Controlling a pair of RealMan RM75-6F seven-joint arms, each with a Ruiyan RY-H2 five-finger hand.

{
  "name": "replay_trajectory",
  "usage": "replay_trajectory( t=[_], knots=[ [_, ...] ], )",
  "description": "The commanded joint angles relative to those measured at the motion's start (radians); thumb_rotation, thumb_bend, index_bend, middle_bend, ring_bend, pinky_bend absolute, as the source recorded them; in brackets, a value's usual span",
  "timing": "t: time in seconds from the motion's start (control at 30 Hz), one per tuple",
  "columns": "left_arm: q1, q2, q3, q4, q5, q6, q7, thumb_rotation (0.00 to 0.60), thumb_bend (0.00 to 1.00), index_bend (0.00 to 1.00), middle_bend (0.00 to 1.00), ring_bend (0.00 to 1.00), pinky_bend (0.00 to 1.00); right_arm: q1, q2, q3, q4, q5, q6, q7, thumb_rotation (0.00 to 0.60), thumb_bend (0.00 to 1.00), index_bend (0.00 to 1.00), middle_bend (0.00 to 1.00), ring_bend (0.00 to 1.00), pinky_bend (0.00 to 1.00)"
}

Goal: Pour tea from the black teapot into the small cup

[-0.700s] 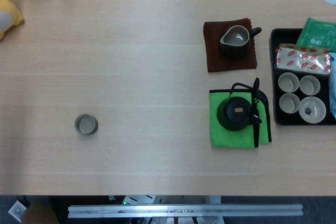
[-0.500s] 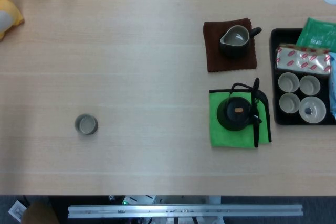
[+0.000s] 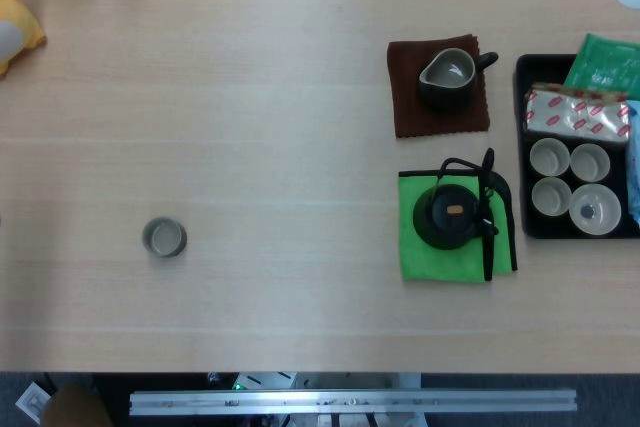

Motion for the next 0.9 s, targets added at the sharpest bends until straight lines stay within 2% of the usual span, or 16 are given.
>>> replay_trajectory(
  t=[0.03,0.2,0.33,0.4,0.47,0.57,0.67,0.9],
  knots=[
    [-0.001,-0.001,-0.001,-0.001,-0.001,0.0,0.003,0.6,0.28,0.23,0.34,0.28,0.21,0.049,0.016,0.004,-0.033,-0.024,-0.057,-0.014,0.6,0.03,0.44,0.45,0.39,0.36],
    [0.002,0.003,0.001,-0.003,-0.012,-0.005,0.007,0.6,0.28,0.23,0.34,0.28,0.21,0.126,0.017,0.011,-0.08,-0.023,-0.17,-0.058,0.6,0.0,0.39,0.42,0.35,0.35],
    [0.005,0.01,0.002,-0.007,-0.021,-0.008,0.005,0.6,0.28,0.23,0.34,0.28,0.21,0.185,-0.006,0.011,-0.106,-0.006,-0.267,-0.123,0.6,0.0,0.34,0.38,0.3,0.3],
    [0.007,0.014,0.003,-0.008,-0.022,-0.007,0.0,0.6,0.28,0.23,0.33,0.28,0.21,0.213,-0.023,0.01,-0.117,0.01,-0.317,-0.158,0.6,0.0,0.28,0.35,0.24,0.25],
    [0.009,0.017,0.004,-0.008,-0.022,-0.006,-0.002,0.6,0.28,0.23,0.33,0.28,0.21,0.236,-0.036,0.009,-0.129,0.034,-0.364,-0.186,0.6,0.0,0.17,0.28,0.15,0.18],
    [0.012,0.023,0.006,-0.011,-0.02,-0.002,-0.006,0.6,0.28,0.23,0.33,0.28,0.21,0.274,-0.063,0.008,-0.14,0.068,-0.43,-0.241,0.6,0.0,0.09,0.2,0.05,0.09],
    [0.015,0.026,0.007,-0.013,-0.019,0.001,-0.009,0.6,0.28,0.23,0.33,0.28,0.21,0.301,-0.092,0.01,-0.136,0.092,-0.462,-0.289,0.6,0.0,0.06,0.15,0.01,0.06],
    [0.016,0.03,0.011,-0.019,-0.015,-0.003,-0.01,0.6,0.28,0.23,0.32,0.28,0.21,0.343,-0.16,0.019,-0.11,0.141,-0.492,-0.358,0.6,0.0,0.05,0.14,0.0,0.05]
  ],
)
